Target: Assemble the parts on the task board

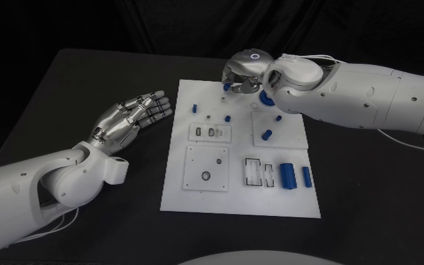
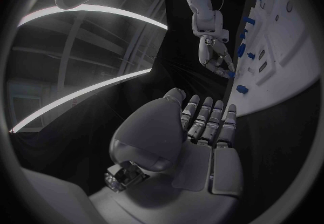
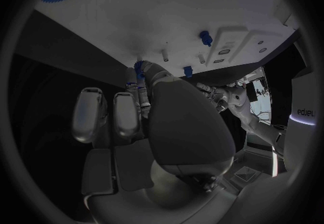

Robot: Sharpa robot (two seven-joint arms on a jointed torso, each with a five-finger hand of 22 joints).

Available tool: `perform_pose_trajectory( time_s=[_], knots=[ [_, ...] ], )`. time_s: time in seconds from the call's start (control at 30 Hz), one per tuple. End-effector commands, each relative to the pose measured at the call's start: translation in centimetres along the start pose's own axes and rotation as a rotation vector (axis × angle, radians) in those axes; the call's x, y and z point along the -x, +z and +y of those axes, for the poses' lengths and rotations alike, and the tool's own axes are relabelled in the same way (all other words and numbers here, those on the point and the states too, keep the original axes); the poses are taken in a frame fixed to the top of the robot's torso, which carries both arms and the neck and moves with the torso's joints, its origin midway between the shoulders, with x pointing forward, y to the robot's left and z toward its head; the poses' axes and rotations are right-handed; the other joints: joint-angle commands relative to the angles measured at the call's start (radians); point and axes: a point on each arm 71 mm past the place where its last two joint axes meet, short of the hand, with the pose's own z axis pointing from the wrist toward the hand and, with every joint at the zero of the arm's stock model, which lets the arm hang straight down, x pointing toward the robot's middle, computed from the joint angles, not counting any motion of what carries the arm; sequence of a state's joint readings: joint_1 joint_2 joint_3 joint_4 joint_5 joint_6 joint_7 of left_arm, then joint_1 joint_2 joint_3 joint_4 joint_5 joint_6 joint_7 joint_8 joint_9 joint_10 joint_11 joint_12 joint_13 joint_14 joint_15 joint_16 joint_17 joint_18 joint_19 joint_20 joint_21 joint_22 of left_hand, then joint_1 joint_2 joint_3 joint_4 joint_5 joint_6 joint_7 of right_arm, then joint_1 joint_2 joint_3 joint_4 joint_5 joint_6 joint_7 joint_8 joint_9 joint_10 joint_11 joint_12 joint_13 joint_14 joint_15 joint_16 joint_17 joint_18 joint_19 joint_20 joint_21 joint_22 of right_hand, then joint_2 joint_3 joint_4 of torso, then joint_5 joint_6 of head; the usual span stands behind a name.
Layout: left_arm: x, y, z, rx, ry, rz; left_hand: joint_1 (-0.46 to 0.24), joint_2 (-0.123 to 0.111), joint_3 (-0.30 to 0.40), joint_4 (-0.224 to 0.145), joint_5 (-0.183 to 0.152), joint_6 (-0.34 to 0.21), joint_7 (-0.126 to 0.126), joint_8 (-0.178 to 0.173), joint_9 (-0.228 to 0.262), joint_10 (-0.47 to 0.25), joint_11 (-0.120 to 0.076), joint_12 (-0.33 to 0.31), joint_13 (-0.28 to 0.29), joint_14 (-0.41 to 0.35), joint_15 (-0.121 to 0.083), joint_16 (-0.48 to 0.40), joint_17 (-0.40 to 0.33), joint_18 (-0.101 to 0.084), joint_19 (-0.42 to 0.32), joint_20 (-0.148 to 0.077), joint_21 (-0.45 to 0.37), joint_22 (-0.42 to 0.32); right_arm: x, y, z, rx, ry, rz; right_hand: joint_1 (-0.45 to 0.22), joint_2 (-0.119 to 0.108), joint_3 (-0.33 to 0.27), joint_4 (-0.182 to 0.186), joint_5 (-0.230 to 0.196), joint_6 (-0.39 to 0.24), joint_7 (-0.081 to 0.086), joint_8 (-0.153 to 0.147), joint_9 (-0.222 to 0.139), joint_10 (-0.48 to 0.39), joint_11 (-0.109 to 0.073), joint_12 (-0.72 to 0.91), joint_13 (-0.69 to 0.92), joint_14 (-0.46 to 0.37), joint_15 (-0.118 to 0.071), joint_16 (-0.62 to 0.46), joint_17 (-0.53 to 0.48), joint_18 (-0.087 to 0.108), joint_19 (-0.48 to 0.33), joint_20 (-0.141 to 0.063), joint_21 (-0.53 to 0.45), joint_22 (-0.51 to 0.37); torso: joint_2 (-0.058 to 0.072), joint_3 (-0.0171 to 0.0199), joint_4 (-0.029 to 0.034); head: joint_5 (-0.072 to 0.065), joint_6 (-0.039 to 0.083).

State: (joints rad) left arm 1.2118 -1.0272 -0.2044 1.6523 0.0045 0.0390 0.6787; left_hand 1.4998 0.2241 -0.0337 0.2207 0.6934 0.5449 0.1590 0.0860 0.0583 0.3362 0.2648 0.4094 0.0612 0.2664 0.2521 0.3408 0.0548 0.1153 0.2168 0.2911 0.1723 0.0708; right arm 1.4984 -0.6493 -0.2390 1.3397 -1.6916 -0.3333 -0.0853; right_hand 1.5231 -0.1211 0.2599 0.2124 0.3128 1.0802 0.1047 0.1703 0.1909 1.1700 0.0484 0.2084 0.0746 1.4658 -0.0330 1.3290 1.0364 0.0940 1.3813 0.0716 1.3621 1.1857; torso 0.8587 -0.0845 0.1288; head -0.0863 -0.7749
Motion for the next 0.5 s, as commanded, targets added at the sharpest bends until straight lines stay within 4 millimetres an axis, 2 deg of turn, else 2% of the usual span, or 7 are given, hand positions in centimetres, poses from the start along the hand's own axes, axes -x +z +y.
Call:
perform_pose_trajectory(
  time_s=[0.03,0.13,0.17,0.33,0.5],
  knots=[
    [-0.13,-0.08,-1.48,-0.207,-0.012,0.014,-0.005,-0.004,0.004,0.001,-0.001,0.000,0.005,0.002,0.001,0.000,0.009,0.006,0.001,0.002,0.006,0.004,0.001,-0.014,-0.007,0.001,-0.005,-0.001,-0.10,0.06,0.07,-0.005,-0.001,0.004,-0.010,0.002,0.005,0.001,-0.004,-0.010,0.000,-0.006,0.070,0.000,0.007,-0.006,-0.002,0.008,0.009,-0.004,0.001,-0.009,0.001,0.009,0.000,-0.002,0.000,-0.0002,0.0005,0.000,0.000],
    [-0.13,-0.07,-1.47,-0.207,-0.011,0.014,-0.005,-0.004,0.004,0.001,-0.001,0.000,0.005,0.002,0.001,0.000,0.009,0.006,0.001,0.002,0.006,0.004,0.001,-0.014,-0.007,0.001,-0.005,-0.001,-0.16,0.12,0.10,-0.006,-0.002,0.013,-0.014,0.000,0.005,0.002,-0.014,-0.017,0.000,-0.012,0.070,-0.003,0.010,-0.015,-0.002,0.006,0.011,-0.006,-0.001,-0.009,-0.001,0.011,-0.002,-0.003,0.000,-0.0005,0.0004,-0.002,0.000],
    [-0.13,-0.07,-1.47,-0.207,-0.011,0.014,-0.006,-0.006,0.009,0.000,-0.001,0.001,0.006,0.003,0.001,0.001,0.010,0.007,0.001,0.003,0.007,0.006,0.002,-0.014,-0.007,0.001,-0.005,-0.001,-0.19,0.13,0.11,-0.007,-0.002,0.017,-0.019,-0.002,0.006,0.004,-0.032,-0.027,0.001,-0.019,0.070,-0.009,0.013,-0.023,-0.002,0.004,0.014,-0.009,-0.006,-0.008,-0.004,0.014,-0.006,-0.008,0.000,-0.0005,0.0005,-0.002,-0.001],
    [-0.14,-0.04,-1.45,-0.207,-0.012,0.014,-0.006,-0.006,0.009,0.000,-0.001,0.001,0.006,0.003,0.001,0.001,0.010,0.007,0.001,0.003,0.007,0.006,0.002,-0.014,-0.007,0.001,-0.005,-0.001,-0.32,0.17,0.07,-0.015,-0.005,0.037,-0.027,-0.009,0.005,0.005,-0.058,-0.053,-0.009,-0.039,0.070,-0.038,0.026,-0.044,-0.003,-0.008,0.025,-0.024,-0.028,-0.004,-0.019,0.023,-0.021,-0.028,0.000,-0.0002,0.0008,-0.002,-0.002],
    [-0.09,-0.04,-1.43,-0.207,-0.011,0.014,-0.006,-0.006,0.009,0.000,-0.001,0.001,0.006,0.003,0.001,0.001,0.010,0.007,0.001,0.003,0.007,0.006,0.002,-0.014,-0.007,0.001,-0.005,-0.001,-0.48,0.14,-0.08,-0.027,-0.007,0.057,-0.037,-0.019,0.001,0.007,-0.082,-0.108,-0.019,-0.074,0.063,-0.070,0.034,-0.062,-0.001,-0.023,0.030,-0.039,-0.051,0.002,-0.037,0.031,-0.040,-0.050,-0.001,-0.0006,0.0003,-0.002,-0.004]
  ],
)
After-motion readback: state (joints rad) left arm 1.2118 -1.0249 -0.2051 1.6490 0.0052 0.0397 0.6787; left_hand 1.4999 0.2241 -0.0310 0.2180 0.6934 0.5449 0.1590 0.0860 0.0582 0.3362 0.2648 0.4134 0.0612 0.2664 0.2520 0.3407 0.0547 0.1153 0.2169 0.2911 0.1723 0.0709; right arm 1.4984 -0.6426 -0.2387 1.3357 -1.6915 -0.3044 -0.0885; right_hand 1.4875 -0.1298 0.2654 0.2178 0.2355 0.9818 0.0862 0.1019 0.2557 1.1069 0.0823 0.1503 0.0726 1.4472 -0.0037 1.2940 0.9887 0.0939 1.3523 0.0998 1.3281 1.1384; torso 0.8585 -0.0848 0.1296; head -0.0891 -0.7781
